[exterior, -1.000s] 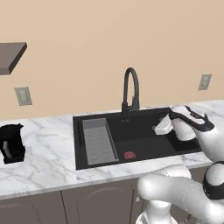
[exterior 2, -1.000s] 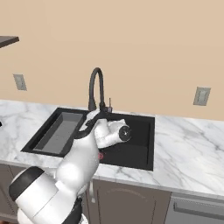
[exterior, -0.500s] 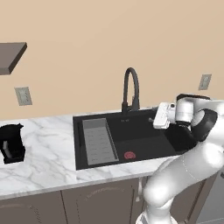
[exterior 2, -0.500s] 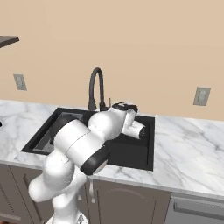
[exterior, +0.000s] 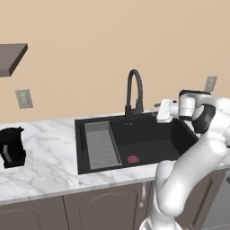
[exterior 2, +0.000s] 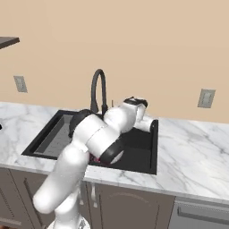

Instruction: Turn on the sink faucet and place the jug under the water for a few seconds to fill it up.

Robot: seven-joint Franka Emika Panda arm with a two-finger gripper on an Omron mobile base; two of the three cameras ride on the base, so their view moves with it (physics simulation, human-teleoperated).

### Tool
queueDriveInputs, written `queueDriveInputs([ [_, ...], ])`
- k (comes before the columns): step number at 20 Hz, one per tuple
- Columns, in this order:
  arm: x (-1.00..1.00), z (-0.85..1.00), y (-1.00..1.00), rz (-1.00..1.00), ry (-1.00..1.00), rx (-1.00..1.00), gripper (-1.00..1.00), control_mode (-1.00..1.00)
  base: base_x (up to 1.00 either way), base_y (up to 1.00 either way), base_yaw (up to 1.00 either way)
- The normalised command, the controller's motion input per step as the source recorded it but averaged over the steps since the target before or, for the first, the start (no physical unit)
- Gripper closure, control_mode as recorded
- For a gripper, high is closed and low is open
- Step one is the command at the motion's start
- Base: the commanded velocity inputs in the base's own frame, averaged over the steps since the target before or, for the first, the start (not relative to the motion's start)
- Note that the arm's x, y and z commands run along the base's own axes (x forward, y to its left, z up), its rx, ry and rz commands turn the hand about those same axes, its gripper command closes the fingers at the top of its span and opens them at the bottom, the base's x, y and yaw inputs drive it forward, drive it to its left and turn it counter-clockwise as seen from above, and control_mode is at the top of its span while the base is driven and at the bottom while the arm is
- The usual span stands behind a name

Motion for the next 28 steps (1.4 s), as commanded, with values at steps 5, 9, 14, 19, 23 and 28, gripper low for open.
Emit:
queueDriveInputs([
  [5,0.72,-0.01,0.30,-0.02,0.11,0.00,-1.00,-1.00,0.00,0.00,0.00],
  [9,0.57,-0.03,0.20,-0.01,0.07,0.00,-1.00,-1.00,0.00,0.00,0.00],
  [14,0.28,0.00,0.01,0.00,0.00,0.00,-1.00,-1.00,0.00,0.00,0.00],
  [19,0.18,0.00,0.00,0.00,0.00,0.00,-1.00,-1.00,0.00,0.00,0.00],
  [23,0.16,-0.02,0.03,0.00,0.00,0.00,-1.00,-1.00,0.00,0.00,0.00],
  [28,0.24,-0.04,0.02,0.00,0.05,0.00,-1.00,-1.00,0.00,0.00,0.00],
])
